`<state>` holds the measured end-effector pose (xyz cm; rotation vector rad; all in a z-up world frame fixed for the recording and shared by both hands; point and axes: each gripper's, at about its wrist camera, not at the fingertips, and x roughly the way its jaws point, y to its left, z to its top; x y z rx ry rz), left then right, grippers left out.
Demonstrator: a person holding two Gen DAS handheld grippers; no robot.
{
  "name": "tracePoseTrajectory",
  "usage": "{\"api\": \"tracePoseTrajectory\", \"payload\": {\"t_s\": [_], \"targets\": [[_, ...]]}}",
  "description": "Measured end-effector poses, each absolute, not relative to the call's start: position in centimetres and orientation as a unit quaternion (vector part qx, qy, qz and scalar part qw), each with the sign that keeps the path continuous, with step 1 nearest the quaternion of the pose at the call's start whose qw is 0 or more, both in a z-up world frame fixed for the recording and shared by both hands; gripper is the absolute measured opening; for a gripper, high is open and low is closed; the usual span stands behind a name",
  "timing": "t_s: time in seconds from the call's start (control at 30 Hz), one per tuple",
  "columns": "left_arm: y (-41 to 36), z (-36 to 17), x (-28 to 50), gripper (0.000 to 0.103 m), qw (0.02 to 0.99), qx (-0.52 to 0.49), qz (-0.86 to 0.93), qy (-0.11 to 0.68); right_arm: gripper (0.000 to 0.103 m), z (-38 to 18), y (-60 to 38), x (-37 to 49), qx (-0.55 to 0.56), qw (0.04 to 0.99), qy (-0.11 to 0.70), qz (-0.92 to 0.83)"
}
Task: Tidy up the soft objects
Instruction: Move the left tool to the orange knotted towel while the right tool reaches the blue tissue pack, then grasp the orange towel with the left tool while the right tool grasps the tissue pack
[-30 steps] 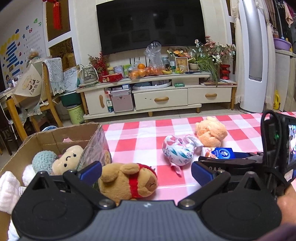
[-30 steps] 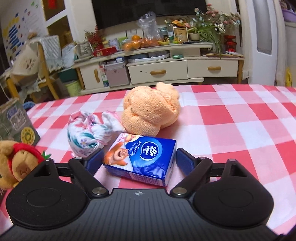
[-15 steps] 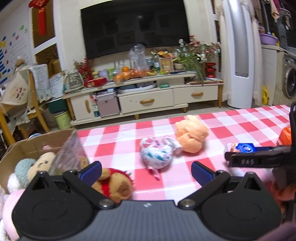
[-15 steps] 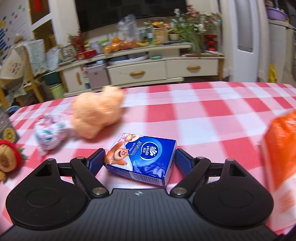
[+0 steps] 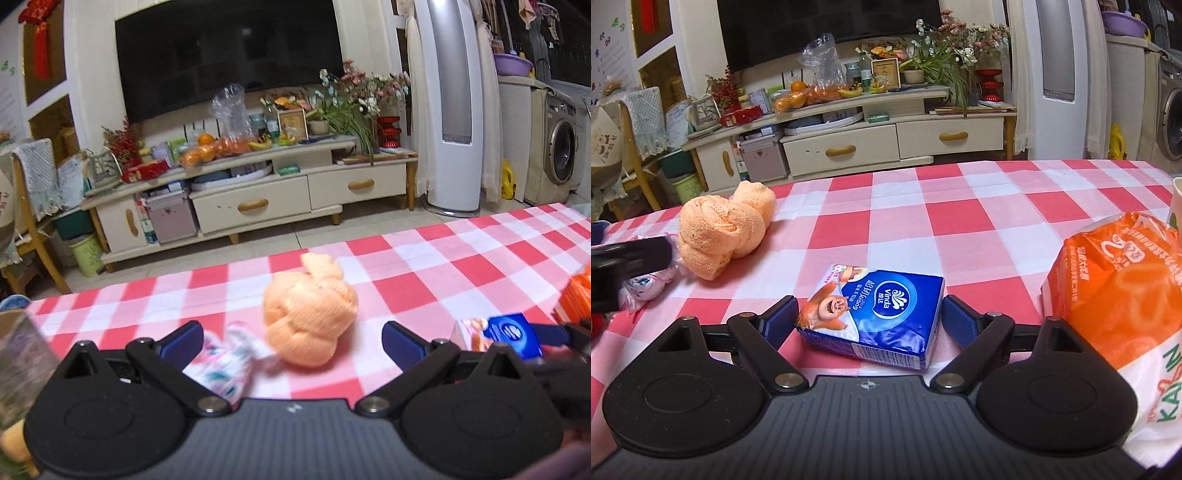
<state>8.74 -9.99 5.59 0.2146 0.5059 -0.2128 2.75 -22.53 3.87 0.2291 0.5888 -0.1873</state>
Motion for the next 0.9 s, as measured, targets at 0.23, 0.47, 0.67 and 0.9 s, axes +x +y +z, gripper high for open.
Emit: {"api": "tracePoseTrajectory", "payload": {"t_s": [0.23,0.47,0.67,0.9], "targets": [[-12.3,4.1,12.9,0.102,0.950,0.108,-0.127,0.266,0.103,4.1,-22.4,2.9,0.113,0.946,0.290,-0.089],[-13.2,3.2,15.7,0.076,0.947,0.117,-0.121,0.274,0.103,4.2,-22.6,3.2,0.112,0.947,0.291,-0.079],[-12.5,2.7,16.5,0.069,0.945,0.090,-0.124,0.288,0.100,4.2,-22.3,3.4,0.101,0.947,0.294,-0.078],[-12.0,3.0,15.0,0.066,0.945,0.077,-0.116,0.297,0.097,4.2,-22.4,3.5,0.100,0.948,0.292,-0.072]]}}
